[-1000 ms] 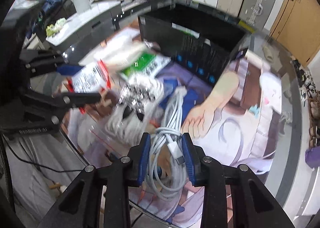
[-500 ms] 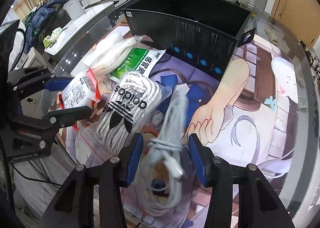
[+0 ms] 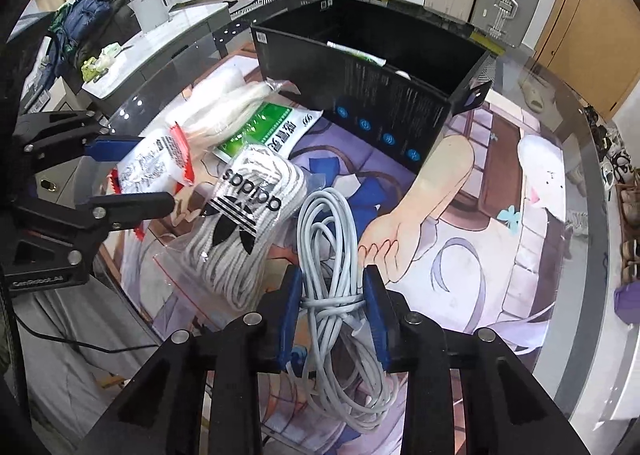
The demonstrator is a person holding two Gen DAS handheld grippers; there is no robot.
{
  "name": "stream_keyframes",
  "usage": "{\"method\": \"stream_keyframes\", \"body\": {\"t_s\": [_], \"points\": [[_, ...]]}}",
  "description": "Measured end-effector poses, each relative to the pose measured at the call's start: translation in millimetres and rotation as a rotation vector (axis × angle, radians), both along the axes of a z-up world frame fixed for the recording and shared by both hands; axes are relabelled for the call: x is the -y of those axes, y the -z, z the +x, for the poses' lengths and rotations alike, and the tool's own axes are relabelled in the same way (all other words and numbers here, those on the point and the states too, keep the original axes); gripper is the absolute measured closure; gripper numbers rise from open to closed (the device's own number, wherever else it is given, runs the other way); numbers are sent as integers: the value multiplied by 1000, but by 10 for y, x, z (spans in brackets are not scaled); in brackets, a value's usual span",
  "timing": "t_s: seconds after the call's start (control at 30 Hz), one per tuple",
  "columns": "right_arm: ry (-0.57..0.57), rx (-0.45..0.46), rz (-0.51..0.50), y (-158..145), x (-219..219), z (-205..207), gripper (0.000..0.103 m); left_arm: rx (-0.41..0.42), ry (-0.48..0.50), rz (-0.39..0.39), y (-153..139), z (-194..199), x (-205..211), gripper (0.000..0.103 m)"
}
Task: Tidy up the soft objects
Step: 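Lift both items over the black box and open both tools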
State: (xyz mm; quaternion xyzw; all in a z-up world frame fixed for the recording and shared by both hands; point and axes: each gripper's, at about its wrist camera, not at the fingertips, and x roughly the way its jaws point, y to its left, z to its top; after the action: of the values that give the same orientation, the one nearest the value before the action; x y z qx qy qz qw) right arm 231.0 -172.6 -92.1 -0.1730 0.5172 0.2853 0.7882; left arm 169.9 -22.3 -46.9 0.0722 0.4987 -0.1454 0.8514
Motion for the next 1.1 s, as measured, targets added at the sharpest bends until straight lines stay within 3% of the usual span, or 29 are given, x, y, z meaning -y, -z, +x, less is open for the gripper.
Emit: {"method": "stream_keyframes", "body": {"t_s": [0.23, 0.57, 0.83, 1.1], "points": [[-5, 34, 33, -171, 25, -43, 72, 14, 5, -4, -62, -8, 37, 59], [3, 147, 135, -647, -30, -145, 72, 73, 3, -28, -309, 13, 48, 59], [55, 255, 217, -1041, -105, -39, 72, 191, -32, -62, -664, 173, -10, 59], [100, 315, 247, -1221, -227, 239, 72, 272, -98, -65, -873, 450, -57, 59]]}}
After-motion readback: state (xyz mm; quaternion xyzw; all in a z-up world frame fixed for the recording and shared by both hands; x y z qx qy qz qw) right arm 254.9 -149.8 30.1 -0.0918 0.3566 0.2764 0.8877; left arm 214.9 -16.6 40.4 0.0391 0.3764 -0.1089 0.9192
